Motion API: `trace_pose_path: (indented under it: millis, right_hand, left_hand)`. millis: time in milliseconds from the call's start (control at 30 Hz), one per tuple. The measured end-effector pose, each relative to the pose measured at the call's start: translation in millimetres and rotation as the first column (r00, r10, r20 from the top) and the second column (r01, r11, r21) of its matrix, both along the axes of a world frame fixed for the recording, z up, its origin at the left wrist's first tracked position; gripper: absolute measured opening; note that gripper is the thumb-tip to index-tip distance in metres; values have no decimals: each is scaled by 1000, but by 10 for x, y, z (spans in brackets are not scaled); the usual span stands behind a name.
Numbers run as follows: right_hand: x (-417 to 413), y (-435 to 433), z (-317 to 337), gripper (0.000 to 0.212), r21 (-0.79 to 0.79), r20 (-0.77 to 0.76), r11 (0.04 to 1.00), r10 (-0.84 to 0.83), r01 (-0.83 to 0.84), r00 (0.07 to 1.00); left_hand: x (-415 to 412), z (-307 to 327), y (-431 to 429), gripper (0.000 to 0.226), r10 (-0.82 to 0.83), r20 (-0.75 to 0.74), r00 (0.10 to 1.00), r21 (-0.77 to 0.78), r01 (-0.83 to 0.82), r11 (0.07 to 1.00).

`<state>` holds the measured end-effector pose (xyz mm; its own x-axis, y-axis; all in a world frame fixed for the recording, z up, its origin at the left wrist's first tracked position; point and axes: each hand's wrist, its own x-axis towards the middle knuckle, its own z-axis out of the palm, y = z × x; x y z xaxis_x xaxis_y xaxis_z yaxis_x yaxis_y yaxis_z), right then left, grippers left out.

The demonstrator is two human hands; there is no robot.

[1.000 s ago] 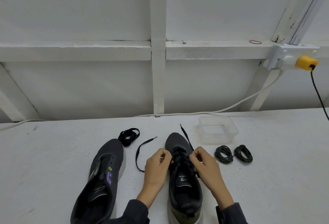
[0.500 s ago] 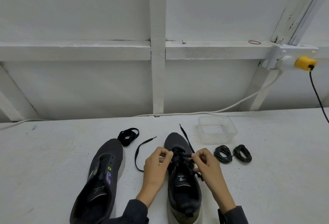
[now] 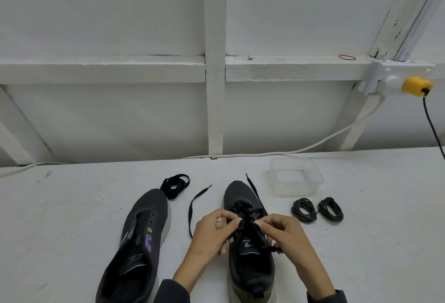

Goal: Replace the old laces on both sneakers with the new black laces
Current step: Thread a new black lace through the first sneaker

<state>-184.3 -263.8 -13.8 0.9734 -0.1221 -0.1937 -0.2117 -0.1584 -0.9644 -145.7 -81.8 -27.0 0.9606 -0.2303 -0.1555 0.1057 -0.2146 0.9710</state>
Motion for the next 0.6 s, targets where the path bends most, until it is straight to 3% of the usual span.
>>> trace_pose_path:
  millis: [267, 500, 600]
  right_hand:
    - [11, 74, -19, 12, 6, 22, 1000, 10, -11, 1000]
    - [24, 124, -61, 21, 123, -93, 988, -85, 96, 992]
    - [31, 119, -19, 19, 137, -67, 987, -76, 84, 995]
  left_hand:
    - [-4, -66, -104, 15, -24, 67, 997, 121, 16, 992]
    - [-117, -121, -164, 17, 61, 65, 996, 27, -63, 998]
    - [-88, -109, -143, 14, 64, 50, 997, -3, -64, 998]
